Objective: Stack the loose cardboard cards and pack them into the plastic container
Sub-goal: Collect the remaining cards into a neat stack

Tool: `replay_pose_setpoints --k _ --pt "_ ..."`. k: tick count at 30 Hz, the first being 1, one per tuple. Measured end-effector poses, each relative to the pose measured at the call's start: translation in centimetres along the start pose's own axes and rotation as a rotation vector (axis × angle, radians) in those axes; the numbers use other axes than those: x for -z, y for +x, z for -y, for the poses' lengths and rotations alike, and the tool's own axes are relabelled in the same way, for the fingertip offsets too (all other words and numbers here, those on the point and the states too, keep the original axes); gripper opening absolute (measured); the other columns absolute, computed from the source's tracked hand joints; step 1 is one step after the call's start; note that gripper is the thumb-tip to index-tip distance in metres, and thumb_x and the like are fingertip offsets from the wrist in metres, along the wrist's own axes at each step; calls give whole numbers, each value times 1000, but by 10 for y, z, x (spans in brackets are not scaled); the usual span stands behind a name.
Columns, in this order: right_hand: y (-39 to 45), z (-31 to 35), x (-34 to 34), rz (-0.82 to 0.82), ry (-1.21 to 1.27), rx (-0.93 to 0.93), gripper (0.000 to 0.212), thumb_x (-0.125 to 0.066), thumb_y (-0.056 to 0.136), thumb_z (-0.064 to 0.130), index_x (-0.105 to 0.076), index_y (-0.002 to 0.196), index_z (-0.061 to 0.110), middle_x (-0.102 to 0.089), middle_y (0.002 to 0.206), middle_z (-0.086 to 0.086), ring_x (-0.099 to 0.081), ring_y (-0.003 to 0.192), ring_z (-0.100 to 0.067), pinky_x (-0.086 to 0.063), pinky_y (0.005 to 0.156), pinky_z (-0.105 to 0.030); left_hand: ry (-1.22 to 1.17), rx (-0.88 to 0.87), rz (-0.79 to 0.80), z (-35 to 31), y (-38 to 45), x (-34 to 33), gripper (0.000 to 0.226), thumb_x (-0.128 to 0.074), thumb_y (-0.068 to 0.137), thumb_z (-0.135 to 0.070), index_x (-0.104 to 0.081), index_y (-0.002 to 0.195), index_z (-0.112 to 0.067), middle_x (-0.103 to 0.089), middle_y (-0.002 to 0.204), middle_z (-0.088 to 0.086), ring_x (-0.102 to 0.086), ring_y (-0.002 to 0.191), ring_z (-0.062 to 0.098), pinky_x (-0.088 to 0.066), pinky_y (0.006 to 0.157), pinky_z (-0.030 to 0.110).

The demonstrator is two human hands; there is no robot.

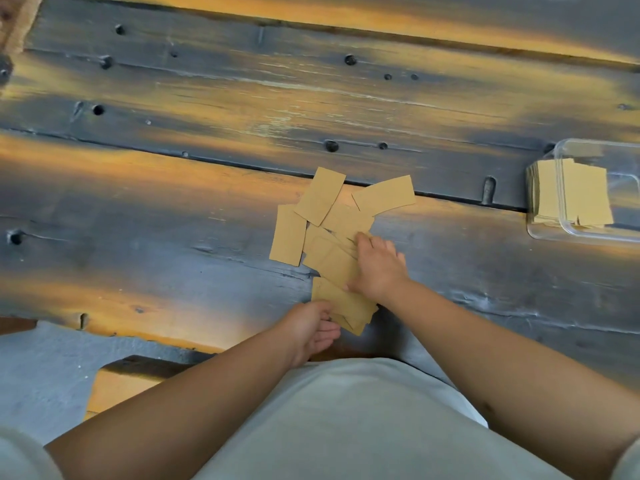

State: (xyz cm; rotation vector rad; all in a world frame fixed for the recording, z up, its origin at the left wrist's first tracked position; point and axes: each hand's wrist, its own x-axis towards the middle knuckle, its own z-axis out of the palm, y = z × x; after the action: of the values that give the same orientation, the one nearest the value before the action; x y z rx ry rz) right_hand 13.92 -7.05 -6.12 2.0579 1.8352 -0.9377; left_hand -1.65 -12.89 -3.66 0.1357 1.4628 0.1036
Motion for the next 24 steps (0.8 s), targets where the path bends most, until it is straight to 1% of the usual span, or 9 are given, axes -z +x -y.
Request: replay_pose_setpoints --k 3,5,8,10,12,15,18,21,24 --pt "-6 0 -2 86 57 -24 82 -79 67 42 -32 132 25 -41 131 -5 -34 120 -28 -33 89 -41 -113 45 7 -5 4 -3 32 -51 96 -29 -51 108 1 -63 107 20 -61 102 28 -47 93 36" --pt "-14 -2 -6 79 54 -43 70 -75 70 37 -35 126 27 -38 127 -5 -32 116 -28 -35 87 -39 -146 44 4 -7 7 -4 33 -53 95 -30 -51 106 1 -63 103 19 -62 99 27 -48 91 36" --pt "-26 -2 -11 44 174 -62 61 -74 72 33 -33 117 29 -34 121 -5 -35 110 -30 -42 82 -38 -191 49 13 -9 7 -5 35 -57 93 -31 -50 105 2 -62 99 20 -61 95 27 -49 87 34" --pt "-29 -1 -11 77 273 -57 63 -77 71 36 -31 113 29 -33 112 -3 -46 102 -31 -44 75 -38 -215 39 26 -11 7 -7 36 -56 94 -29 -48 110 2 -61 100 20 -60 98 27 -48 85 33" --pt "-31 -1 -12 119 342 -68 73 -80 67 40 -31 119 29 -31 109 -1 -49 100 -30 -46 77 -38 -235 28 37 -14 7 -9 35 -53 94 -24 -46 118 0 -61 101 19 -59 100 28 -48 83 33" --pt "-36 -10 -18 60 408 -128 85 -81 60 48 -34 129 33 -24 111 1 -36 114 -29 -40 90 -34 -176 29 38 -19 6 -11 43 -52 95 -26 -43 130 -2 -61 103 19 -59 102 28 -47 87 34" --pt "-43 -20 -25 -46 470 -194 88 -78 58 58 -37 132 36 -20 114 5 -28 114 -24 -31 91 -28 -58 15 47 -22 6 -9 52 -53 95 -31 -39 137 -4 -59 111 19 -58 103 27 -46 90 35" --pt "-46 -22 -29 -88 568 -197 84 -79 62 55 -40 132 30 -24 115 6 -39 106 -16 -36 87 -27 21 14 51 -24 8 -4 52 -54 95 -34 -42 133 -1 -61 110 19 -60 102 27 -47 89 35" --pt "-43 -23 -25 -93 596 -217 68 -81 67 43 -43 121 25 -39 111 2 -49 101 -20 -38 75 -29 43 14 64 -25 8 -3 43 -53 95 -35 -53 124 -4 -66 107 16 -63 98 25 -48 86 34"
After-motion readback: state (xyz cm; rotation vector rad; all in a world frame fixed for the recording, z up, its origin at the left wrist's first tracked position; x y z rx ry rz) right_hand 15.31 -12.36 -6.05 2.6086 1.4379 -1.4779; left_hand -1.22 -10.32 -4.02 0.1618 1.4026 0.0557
